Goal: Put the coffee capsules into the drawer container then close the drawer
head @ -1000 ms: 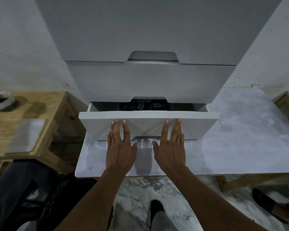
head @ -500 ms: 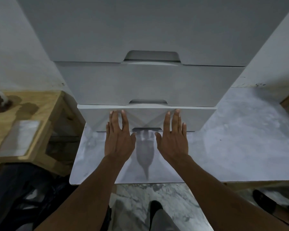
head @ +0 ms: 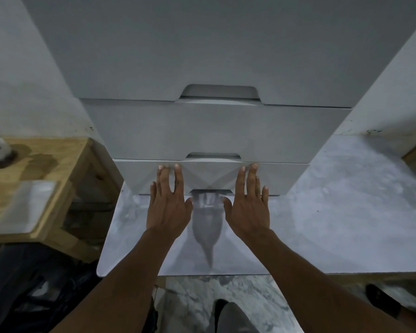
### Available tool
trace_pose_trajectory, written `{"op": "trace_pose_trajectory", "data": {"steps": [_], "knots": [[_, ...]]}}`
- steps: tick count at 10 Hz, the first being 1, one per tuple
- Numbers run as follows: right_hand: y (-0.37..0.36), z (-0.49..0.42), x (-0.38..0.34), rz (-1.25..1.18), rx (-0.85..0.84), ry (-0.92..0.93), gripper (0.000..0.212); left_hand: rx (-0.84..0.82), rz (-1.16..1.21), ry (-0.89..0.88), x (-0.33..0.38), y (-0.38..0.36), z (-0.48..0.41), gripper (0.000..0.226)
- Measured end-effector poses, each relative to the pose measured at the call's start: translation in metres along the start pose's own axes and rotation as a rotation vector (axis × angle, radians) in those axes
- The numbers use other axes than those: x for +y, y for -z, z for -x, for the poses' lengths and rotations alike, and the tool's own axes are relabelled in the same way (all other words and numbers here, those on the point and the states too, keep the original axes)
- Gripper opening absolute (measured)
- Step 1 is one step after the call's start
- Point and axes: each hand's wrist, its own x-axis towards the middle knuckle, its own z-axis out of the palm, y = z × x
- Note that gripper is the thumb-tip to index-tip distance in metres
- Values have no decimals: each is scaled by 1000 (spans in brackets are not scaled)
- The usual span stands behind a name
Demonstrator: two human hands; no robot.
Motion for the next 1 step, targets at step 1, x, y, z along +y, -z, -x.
{"op": "trace_pose_trajectory", "data": {"steps": [1], "knots": [[13,4,0,-17,-62,4,82,-19,24,-15,-1,12,5,83]]}}
